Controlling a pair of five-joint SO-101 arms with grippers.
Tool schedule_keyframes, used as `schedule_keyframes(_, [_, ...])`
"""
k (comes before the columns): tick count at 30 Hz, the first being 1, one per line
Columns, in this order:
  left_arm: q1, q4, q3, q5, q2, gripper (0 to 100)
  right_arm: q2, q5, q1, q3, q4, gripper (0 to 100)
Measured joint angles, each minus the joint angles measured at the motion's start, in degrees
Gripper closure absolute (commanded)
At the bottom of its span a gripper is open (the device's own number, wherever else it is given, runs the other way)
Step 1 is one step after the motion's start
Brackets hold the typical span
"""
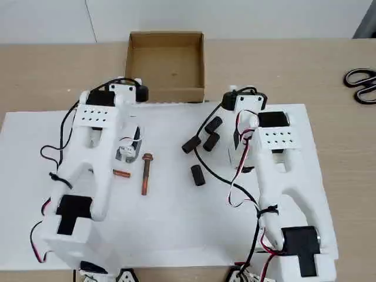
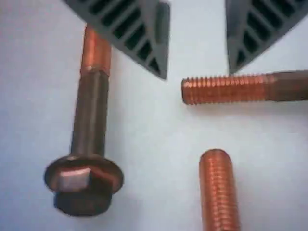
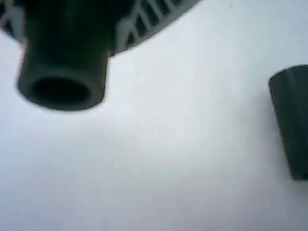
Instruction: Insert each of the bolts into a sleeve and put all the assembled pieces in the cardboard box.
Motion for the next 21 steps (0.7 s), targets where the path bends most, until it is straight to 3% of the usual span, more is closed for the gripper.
schedule_keyframes(5, [2.2,-0.18,0.0,0.88,0.88,87,0.0,0.0,0.0,0.26,-1.23,99.5])
schedule_keyframes(21, [6.59,-5.19,-0.09,4.31,1.85,86,0.0,0.0,0.0,1.23,-1.85,99.5])
